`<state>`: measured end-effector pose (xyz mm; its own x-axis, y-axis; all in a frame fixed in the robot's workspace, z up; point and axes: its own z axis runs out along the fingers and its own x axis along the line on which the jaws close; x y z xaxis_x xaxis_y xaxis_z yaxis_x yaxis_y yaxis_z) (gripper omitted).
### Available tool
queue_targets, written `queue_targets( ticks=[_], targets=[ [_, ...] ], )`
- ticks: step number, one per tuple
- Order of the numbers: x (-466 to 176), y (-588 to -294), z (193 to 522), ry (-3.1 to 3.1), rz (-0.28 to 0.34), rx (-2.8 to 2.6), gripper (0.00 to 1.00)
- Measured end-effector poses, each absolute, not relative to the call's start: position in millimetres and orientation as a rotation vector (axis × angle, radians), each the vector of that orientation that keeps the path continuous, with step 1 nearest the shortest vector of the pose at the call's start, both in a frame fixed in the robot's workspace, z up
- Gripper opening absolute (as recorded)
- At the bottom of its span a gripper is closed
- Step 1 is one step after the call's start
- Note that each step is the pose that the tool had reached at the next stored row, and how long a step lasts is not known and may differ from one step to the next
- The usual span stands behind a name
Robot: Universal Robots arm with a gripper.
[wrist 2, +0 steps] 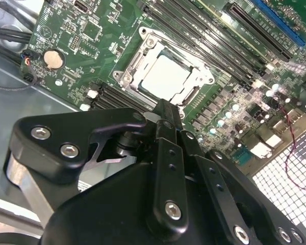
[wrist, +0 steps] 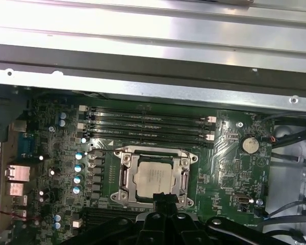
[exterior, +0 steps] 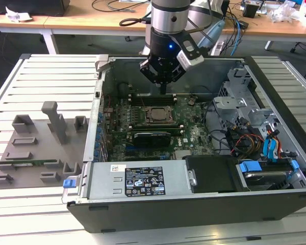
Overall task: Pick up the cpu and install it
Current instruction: 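Install the first cpu locking lever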
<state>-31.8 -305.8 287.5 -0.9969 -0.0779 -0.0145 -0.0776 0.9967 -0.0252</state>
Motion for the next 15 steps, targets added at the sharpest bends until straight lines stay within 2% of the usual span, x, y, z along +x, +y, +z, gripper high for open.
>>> queue_targets(
  ticks=[15],
  targets=[
    [-56.4, -301.1, 287.4, 3.123, -0.039, -0.121, 0.11]
  ],
)
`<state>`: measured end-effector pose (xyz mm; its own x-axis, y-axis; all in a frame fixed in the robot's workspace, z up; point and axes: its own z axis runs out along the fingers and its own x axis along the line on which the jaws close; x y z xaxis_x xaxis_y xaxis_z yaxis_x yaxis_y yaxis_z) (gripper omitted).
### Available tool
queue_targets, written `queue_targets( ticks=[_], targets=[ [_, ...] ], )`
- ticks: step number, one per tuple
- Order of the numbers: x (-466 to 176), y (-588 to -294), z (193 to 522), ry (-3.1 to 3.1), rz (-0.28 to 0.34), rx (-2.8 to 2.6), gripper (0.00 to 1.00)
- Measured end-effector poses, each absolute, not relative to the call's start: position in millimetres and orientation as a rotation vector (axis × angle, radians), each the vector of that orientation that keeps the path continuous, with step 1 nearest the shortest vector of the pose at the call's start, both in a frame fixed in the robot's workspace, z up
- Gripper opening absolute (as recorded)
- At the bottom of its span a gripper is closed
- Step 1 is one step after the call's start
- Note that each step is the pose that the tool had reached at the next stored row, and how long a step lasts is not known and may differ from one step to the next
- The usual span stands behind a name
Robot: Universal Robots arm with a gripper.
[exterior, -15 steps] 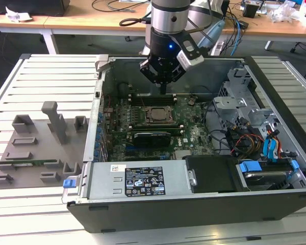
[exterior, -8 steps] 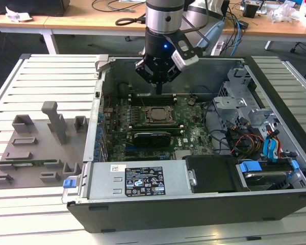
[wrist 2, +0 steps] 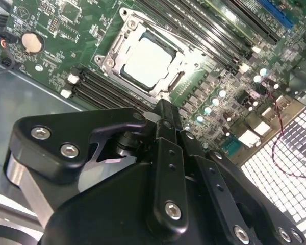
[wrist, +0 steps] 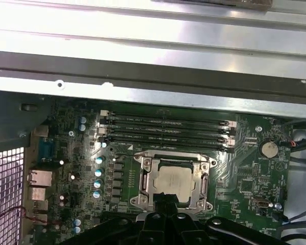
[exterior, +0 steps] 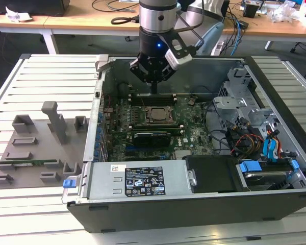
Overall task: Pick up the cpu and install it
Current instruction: 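Install the first cpu locking lever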
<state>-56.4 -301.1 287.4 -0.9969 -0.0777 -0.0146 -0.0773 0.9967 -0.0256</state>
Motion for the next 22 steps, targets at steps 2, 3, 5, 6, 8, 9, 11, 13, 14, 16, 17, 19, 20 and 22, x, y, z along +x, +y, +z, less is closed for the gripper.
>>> queue_targets(
  ticks=[2, 3, 5, 6, 8, 9, 11, 13, 14, 16, 17, 19, 20, 22],
  targets=[
    [-61.1, -298.2, 287.4, 3.124, -0.04, -0.121, 0.11],
    [-62.5, -296.9, 287.4, 3.124, -0.04, -0.121, 0.11],
    [-65.3, -294.2, 287.4, 3.123, -0.042, -0.122, 0.11],
    [-66.9, -292.4, 287.4, 3.123, -0.042, -0.121, 0.11],
    [-73.2, -288.9, 287.4, 3.124, -0.043, -0.122, 0.11],
    [-77.3, -288.0, 287.3, 3.124, -0.043, -0.121, 0.11],
    [-87.3, -287.6, 286.4, 3.123, -0.043, -0.121, 0.11],
    [-93.9, -286.9, 284.3, 3.123, -0.043, -0.122, 0.11],
    [-97.1, -286.3, 283.1, 3.123, -0.043, -0.121, 0.11],
    [-105.0, -284.2, 281.1, 3.123, -0.043, -0.122, 0.11],
    [-107.5, -282.7, 279.7, 3.124, -0.043, -0.121, 0.11],
    [-109.7, -277.3, 273.7, 3.123, -0.043, -0.121, 0.11],
    [-110.0, -275.1, 270.7, 3.124, -0.043, -0.122, 0.11],
    [-109.7, -274.0, 265.3, 3.123, -0.043, -0.122, 0.11]
  ],
)
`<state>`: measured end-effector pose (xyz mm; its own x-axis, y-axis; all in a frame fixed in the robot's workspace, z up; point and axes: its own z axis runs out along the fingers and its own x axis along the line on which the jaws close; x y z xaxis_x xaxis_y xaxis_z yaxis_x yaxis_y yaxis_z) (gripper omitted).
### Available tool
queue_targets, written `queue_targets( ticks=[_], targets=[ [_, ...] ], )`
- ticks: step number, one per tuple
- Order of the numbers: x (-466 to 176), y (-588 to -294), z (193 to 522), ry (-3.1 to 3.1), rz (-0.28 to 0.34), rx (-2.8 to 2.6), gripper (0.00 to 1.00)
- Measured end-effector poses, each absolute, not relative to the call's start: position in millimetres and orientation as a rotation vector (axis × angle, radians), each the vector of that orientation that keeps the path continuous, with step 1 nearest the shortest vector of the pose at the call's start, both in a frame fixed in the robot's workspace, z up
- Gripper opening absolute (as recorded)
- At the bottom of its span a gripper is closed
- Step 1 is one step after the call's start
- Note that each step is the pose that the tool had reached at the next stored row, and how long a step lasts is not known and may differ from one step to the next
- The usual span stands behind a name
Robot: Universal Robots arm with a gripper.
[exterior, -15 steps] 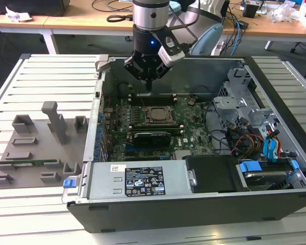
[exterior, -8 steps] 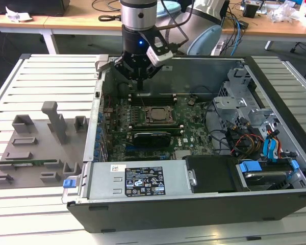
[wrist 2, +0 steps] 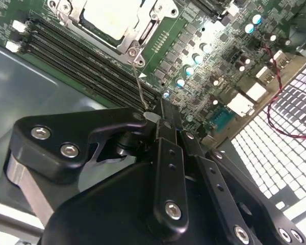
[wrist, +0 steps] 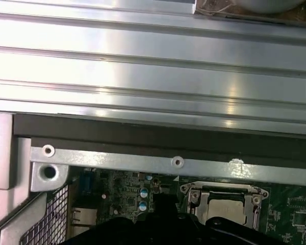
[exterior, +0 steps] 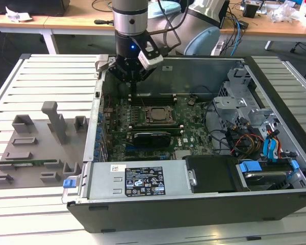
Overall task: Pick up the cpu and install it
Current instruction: 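Install the first cpu locking lever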
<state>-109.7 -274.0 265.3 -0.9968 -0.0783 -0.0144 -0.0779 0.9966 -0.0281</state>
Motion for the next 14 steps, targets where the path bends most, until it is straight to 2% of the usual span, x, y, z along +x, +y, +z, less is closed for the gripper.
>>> queue_targets(
  ticks=[14],
  targets=[
    [-99.7, -274.0, 263.0, 3.123, -0.043, -0.122, 0.11]
  ],
)
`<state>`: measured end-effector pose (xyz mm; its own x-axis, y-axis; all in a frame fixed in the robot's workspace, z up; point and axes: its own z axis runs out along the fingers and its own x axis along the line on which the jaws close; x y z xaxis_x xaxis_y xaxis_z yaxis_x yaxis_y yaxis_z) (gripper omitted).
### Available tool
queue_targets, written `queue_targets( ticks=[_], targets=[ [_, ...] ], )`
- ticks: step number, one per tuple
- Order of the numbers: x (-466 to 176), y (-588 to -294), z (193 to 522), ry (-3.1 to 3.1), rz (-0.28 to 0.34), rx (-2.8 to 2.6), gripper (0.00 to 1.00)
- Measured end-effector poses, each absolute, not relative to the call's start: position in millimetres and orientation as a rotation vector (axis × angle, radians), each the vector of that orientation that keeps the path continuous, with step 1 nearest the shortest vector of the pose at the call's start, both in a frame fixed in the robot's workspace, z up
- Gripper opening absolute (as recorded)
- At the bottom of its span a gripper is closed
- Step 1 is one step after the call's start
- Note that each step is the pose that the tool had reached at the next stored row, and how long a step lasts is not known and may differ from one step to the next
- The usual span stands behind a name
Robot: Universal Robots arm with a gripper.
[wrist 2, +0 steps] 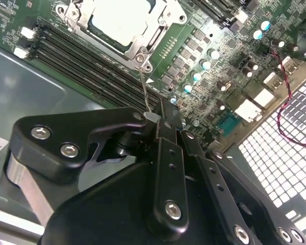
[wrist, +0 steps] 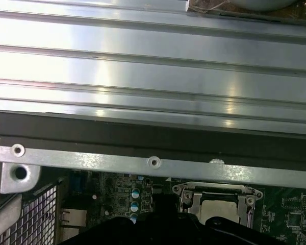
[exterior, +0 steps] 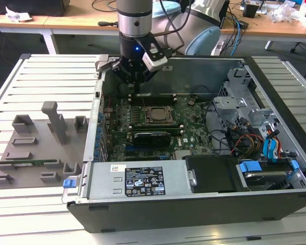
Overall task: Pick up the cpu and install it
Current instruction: 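Install the first cpu locking lever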
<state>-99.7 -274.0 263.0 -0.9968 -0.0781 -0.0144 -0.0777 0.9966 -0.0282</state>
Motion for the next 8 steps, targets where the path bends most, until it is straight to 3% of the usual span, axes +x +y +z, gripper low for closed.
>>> queue_targets(
  ticks=[8],
  targets=[
    [-93.9, -274.0, 262.8, 3.123, -0.043, -0.122, 0.11]
  ],
)
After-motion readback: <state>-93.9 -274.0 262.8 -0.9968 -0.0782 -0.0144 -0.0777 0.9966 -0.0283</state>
